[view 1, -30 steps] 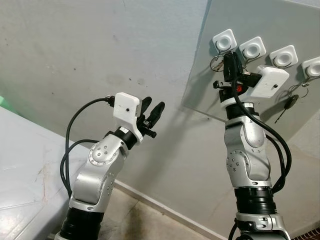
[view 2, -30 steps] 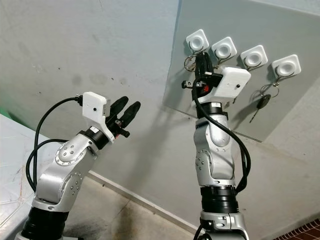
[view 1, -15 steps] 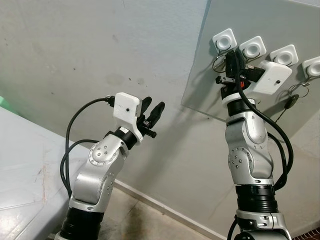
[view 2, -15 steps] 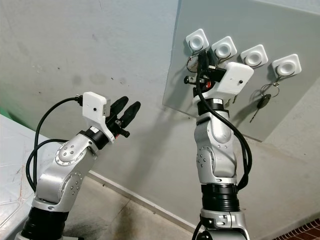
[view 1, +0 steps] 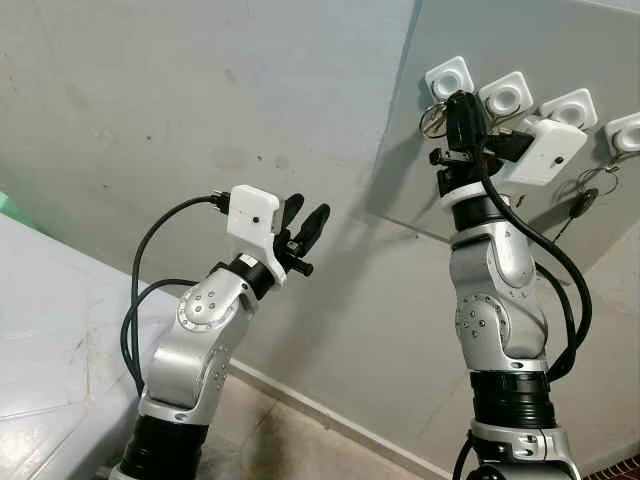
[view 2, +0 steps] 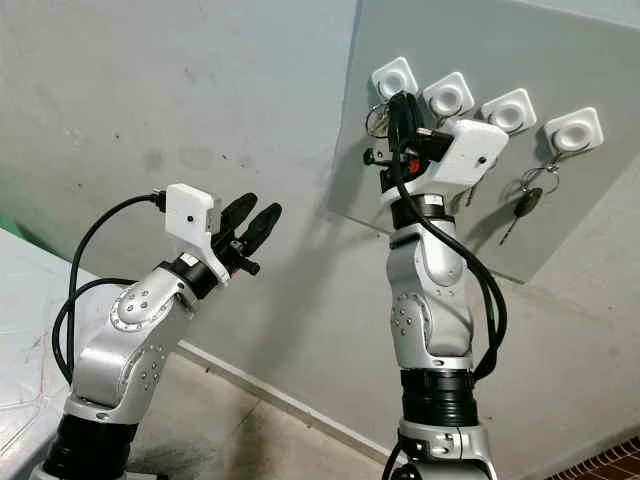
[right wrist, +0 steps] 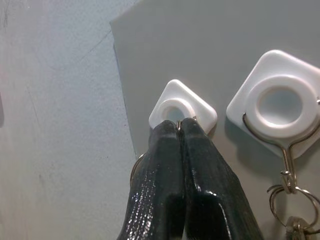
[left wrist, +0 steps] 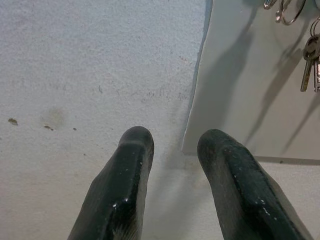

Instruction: Hang keys on a hook

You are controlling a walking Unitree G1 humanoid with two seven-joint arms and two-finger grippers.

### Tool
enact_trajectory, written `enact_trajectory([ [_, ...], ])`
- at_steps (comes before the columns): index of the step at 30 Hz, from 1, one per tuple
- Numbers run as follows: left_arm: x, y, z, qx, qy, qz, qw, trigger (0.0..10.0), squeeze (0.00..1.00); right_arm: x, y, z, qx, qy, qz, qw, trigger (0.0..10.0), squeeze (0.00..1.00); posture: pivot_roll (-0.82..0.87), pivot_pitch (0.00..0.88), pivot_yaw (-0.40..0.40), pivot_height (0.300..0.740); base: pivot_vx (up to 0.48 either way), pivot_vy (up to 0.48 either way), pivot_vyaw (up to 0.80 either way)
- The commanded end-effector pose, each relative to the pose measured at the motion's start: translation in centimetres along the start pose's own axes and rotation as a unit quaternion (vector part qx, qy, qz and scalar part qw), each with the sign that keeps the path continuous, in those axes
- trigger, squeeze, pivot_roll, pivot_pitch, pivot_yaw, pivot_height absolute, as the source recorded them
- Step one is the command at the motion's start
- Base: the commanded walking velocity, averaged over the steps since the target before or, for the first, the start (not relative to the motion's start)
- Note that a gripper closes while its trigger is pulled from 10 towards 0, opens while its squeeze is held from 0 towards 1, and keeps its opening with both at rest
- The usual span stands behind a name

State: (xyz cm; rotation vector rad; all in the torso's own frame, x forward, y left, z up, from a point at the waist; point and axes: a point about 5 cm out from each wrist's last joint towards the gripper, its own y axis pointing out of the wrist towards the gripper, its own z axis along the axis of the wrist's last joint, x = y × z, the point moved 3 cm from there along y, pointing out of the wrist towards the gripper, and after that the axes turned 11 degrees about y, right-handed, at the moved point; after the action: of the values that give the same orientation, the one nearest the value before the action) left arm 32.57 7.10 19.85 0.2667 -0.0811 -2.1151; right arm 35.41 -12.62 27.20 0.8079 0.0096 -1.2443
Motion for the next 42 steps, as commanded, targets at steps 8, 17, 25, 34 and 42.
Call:
enact_trajectory([
  [8,0.4,0.2,0.4,0.004,0.002,-0.008,1.000,10.0,0.00,-0.4,0.3,0.6,-0.004,-0.017,-0.025,1.000,10.0,0.00,0.11,0.000,-0.082,0.740,0.000,0.000,0.00],
  [17,0.3,0.3,0.4,0.003,0.002,-0.007,1.000,10.0,0.00,-0.7,0.2,0.4,-0.015,-0.019,-0.049,0.998,10.0,0.00,0.10,0.000,-0.081,0.740,0.000,0.000,0.00],
  [25,0.3,0.4,0.4,0.004,0.003,-0.008,1.000,10.0,0.00,-2.0,0.0,0.8,-0.002,0.024,-0.013,1.000,10.0,0.00,0.10,0.000,-0.082,0.740,0.000,0.000,0.00],
  [34,0.2,0.3,0.5,0.003,0.005,-0.004,1.000,10.0,0.00,-2.0,0.4,0.9,-0.009,0.024,-0.045,0.999,10.0,0.00,0.11,0.000,-0.082,0.740,0.000,0.000,0.00],
  [42,0.1,0.4,0.5,0.004,0.006,-0.001,1.000,10.0,0.00,-2.2,0.6,0.8,-0.015,0.015,-0.067,0.998,10.0,0.00,0.10,0.000,-0.080,0.740,0.000,0.000,0.00],
])
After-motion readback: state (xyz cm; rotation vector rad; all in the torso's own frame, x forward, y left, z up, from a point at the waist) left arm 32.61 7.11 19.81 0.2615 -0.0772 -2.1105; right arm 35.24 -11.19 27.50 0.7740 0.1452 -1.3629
